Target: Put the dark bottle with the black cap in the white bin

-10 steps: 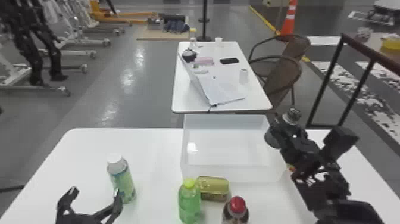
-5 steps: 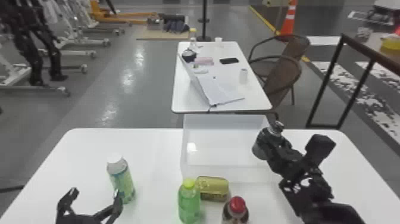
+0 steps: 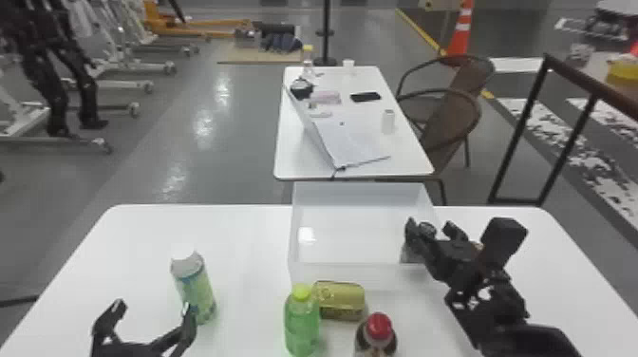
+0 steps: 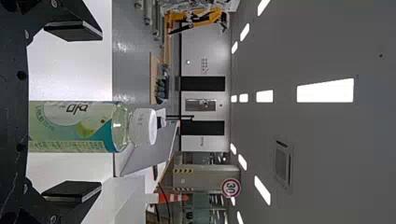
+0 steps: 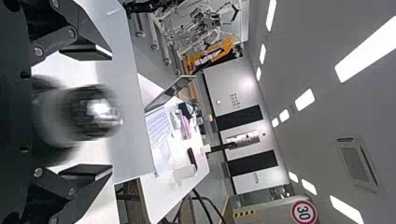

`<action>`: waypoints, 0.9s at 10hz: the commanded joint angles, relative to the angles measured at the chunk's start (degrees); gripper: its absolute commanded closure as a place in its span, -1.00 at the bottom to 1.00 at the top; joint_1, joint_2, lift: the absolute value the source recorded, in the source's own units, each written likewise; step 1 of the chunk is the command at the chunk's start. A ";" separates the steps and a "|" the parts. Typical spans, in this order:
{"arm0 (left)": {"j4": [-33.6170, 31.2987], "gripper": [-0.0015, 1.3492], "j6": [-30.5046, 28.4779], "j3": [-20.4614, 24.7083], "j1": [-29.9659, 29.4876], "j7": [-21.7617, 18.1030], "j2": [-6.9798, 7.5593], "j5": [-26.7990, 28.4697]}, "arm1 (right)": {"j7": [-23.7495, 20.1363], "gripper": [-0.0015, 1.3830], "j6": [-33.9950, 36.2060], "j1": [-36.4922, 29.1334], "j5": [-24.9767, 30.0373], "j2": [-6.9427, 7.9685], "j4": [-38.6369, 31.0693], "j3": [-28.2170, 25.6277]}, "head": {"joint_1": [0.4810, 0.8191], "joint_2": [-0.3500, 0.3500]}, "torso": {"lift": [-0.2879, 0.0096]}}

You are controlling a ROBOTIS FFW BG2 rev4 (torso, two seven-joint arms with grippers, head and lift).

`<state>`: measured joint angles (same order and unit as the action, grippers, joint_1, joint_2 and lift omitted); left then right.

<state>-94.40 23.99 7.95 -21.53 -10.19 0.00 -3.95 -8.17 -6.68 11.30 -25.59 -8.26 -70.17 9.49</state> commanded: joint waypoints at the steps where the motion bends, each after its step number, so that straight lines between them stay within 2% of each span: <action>1: 0.00 -0.75 0.01 0.05 0.00 0.00 -0.15 -0.09 | 0.00 -0.84 -0.96 -0.23 1.25 0.00 -0.58 0.00 | -0.60 0.00 | 0.26; 4: 0.00 -0.75 0.10 -0.04 0.08 0.00 -0.15 -0.09 | 0.18 -0.83 -3.25 -1.98 2.21 -0.09 -3.48 -0.18 | -0.60 0.00 | 0.26; 6: 0.00 -0.75 0.27 -0.04 0.17 0.00 -0.15 -0.09 | 4.92 -0.83 -5.27 -7.96 6.08 -1.14 -13.32 -0.26 | -0.60 0.00 | 0.26; 9: 0.35 -0.75 0.45 -0.31 0.61 0.00 -0.15 -0.09 | 7.12 -0.83 -7.03 -18.77 5.91 -2.37 -21.85 -0.88 | -0.60 0.00 | 0.26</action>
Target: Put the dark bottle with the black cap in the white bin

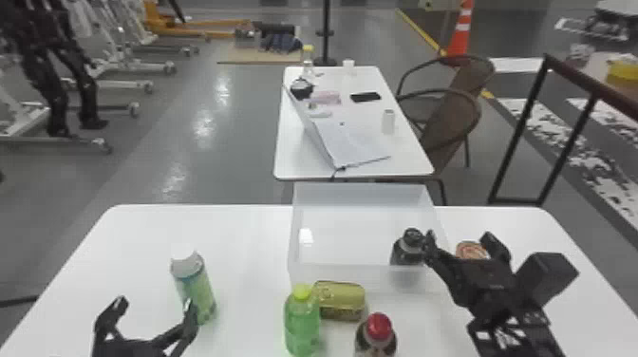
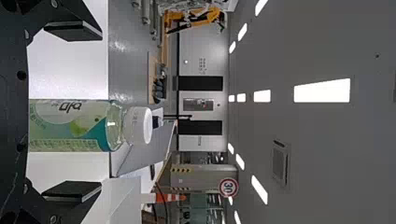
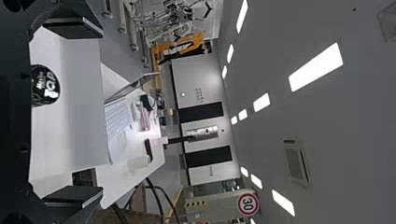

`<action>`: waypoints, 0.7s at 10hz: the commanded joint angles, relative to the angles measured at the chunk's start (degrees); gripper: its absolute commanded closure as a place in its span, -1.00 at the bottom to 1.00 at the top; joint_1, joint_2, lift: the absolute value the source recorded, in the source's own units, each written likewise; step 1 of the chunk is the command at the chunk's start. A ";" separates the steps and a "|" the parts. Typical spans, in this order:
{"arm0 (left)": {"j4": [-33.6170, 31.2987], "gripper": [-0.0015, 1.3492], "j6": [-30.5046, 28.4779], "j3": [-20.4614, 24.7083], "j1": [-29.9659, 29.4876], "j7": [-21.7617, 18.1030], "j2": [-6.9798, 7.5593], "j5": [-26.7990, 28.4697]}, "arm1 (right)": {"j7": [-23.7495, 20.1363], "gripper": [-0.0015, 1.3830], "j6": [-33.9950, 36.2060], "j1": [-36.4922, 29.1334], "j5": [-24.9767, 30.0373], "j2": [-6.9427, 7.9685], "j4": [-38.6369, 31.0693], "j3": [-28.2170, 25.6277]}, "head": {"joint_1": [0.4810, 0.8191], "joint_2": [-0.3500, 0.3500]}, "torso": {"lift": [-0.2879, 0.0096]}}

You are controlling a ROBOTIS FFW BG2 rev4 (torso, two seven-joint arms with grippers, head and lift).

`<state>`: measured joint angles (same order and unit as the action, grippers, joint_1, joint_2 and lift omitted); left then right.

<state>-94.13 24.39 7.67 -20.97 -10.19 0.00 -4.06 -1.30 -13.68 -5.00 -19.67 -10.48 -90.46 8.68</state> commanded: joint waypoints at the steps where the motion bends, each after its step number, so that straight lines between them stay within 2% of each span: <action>1: 0.18 -0.75 0.22 -0.11 0.14 0.00 -0.15 0.01 | 0.24 -0.83 -0.91 -5.82 -0.20 -0.15 -2.61 -0.24 | -0.60 0.00 | 0.26; 3: 0.27 -0.75 0.13 -0.47 0.23 0.09 -0.15 0.01 | 0.15 -0.83 -6.18 -10.82 0.59 -1.12 -3.58 -0.24 | -0.60 0.00 | 0.26; 5: 0.35 -0.75 -0.04 -0.99 0.58 0.18 -0.15 0.01 | -0.81 -0.83 -7.50 -15.57 1.30 -3.84 -5.87 -0.24 | -0.60 0.00 | 0.26; 7: 0.44 -0.75 -0.04 -0.82 0.40 0.18 -0.15 0.10 | -0.64 -0.83 -10.23 -20.76 2.44 -4.37 -7.71 -0.50 | -0.60 0.00 | 0.26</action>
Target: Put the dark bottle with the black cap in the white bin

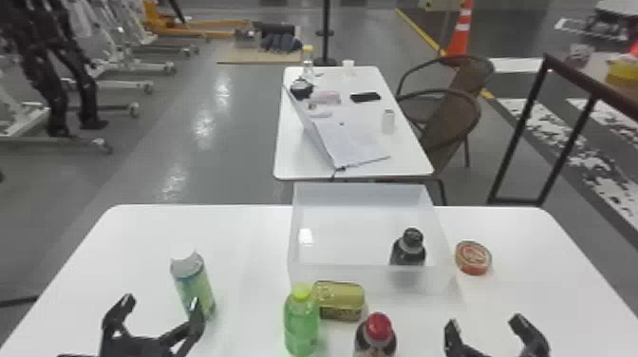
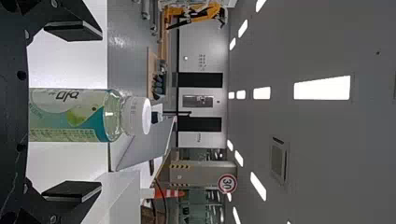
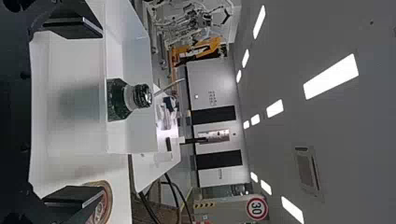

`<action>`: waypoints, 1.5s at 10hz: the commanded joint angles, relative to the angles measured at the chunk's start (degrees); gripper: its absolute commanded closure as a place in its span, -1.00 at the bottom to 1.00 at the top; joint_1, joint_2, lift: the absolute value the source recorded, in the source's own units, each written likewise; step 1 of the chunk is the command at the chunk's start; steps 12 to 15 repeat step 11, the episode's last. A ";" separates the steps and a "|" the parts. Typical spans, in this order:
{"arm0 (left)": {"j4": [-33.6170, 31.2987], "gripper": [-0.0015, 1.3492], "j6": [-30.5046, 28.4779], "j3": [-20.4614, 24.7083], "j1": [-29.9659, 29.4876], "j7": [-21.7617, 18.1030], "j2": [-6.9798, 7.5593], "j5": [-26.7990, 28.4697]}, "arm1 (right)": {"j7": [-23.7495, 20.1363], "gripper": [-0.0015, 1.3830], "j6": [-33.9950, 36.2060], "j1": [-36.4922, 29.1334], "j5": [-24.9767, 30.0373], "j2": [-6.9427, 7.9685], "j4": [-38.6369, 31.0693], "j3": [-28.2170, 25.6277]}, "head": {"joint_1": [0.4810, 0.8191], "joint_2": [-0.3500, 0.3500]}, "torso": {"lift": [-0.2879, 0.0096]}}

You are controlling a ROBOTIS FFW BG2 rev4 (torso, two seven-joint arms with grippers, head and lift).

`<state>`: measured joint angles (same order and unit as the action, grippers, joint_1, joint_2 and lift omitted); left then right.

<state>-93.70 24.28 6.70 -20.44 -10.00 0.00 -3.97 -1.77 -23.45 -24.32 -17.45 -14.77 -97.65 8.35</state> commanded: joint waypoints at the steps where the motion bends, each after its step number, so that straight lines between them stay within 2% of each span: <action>1: 0.00 -0.75 0.07 0.16 -0.13 0.07 -0.15 0.01 | 2.21 -0.83 -1.51 -2.31 0.83 0.44 -0.61 -0.17 | -0.60 0.00 | 0.26; 3: -0.17 -0.75 0.16 0.24 -0.39 0.07 -0.15 0.01 | 3.52 -0.83 -2.65 -2.31 2.50 1.41 -0.35 -0.17 | -0.60 0.00 | 0.26; 5: -0.26 -0.75 0.24 0.24 -0.48 0.07 -0.15 0.01 | 5.02 -0.83 -2.65 -2.83 2.86 1.50 -0.70 -0.26 | -0.60 0.00 | 0.26; 15: -0.26 -0.75 0.24 -0.02 -0.48 0.24 -0.15 0.01 | 5.81 -0.83 -2.65 -3.01 2.33 1.85 -0.53 -0.17 | -0.60 0.00 | 0.26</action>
